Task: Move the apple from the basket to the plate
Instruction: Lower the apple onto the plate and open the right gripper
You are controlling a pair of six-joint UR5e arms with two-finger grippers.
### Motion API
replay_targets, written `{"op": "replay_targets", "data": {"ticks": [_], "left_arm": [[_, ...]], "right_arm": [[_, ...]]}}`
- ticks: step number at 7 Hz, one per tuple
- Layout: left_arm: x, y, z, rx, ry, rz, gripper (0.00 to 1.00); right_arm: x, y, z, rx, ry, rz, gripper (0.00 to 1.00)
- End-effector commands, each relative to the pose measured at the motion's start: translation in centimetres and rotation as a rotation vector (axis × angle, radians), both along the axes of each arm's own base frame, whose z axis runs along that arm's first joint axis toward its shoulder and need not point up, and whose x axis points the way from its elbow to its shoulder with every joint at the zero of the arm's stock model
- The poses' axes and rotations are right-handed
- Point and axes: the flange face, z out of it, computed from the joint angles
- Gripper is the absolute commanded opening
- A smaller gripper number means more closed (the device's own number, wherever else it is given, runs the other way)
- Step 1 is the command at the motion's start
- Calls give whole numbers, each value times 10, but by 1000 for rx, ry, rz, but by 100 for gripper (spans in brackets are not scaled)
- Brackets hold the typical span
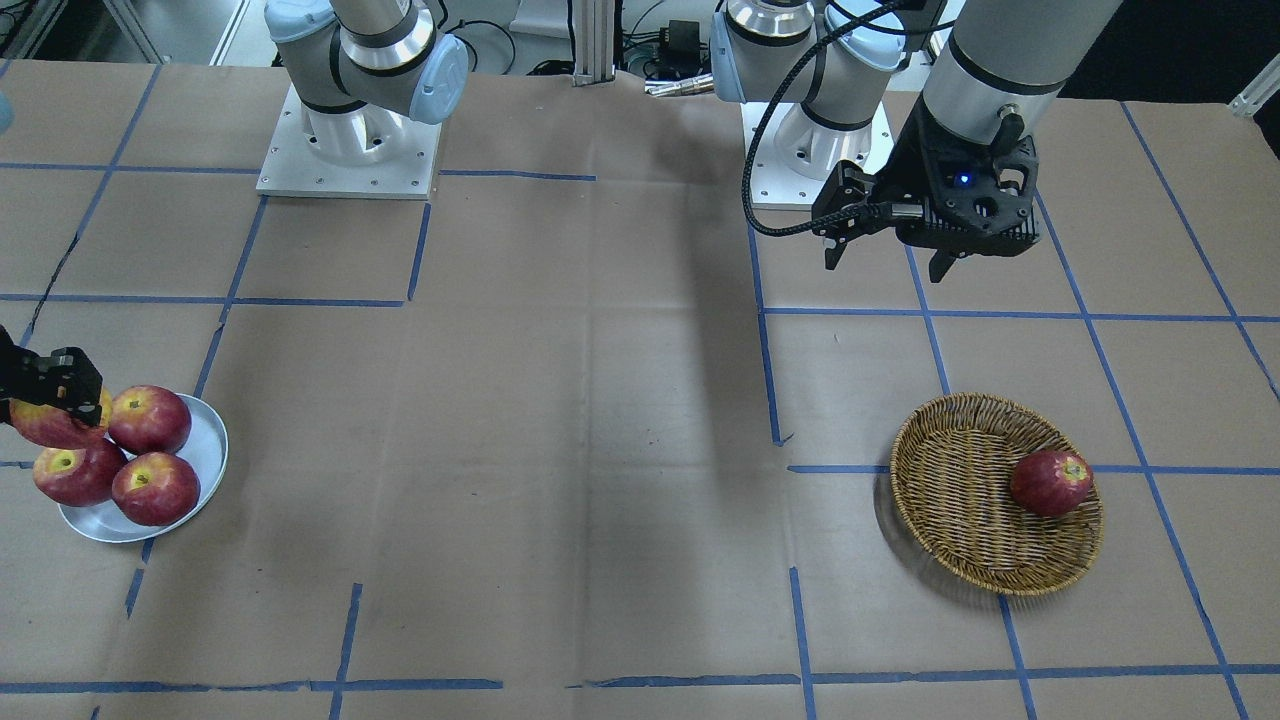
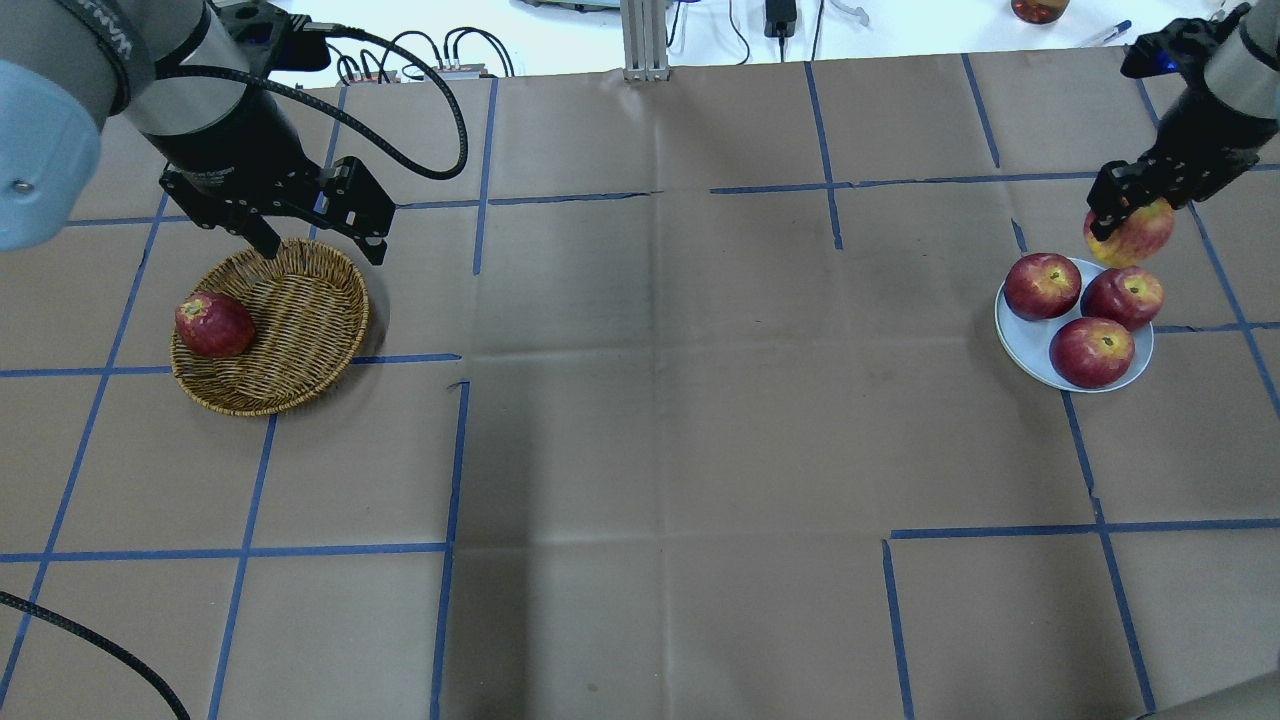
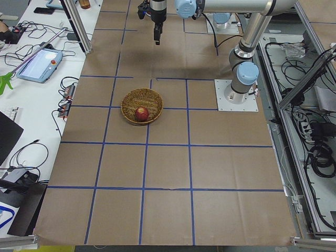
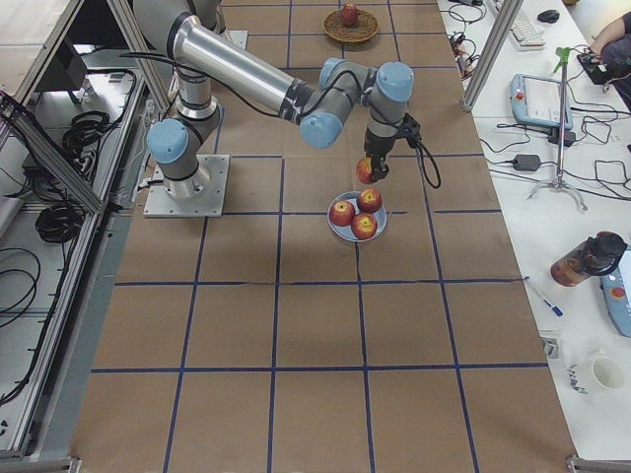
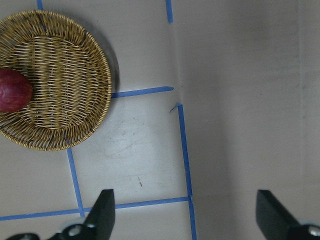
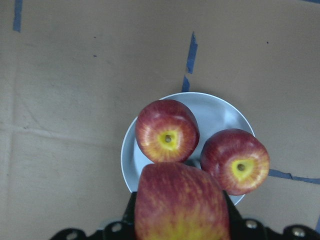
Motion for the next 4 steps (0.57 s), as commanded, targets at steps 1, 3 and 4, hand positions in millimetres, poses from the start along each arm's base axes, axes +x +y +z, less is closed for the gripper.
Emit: {"op": "replay_targets", "data": {"ticks": [1,3,4], "left_arm": [[0,-1,-1,2,-1,-1,99],[-1,-3,-4,6,-3,-2,99],[-4,-2,-4,6,-4,-8,99]], "right_arm": [[-13,18,-52,-19,13,12,45],[-14,15,-73,-31,18,26,45],[-16,13,-78,-34,21,24,46]]}}
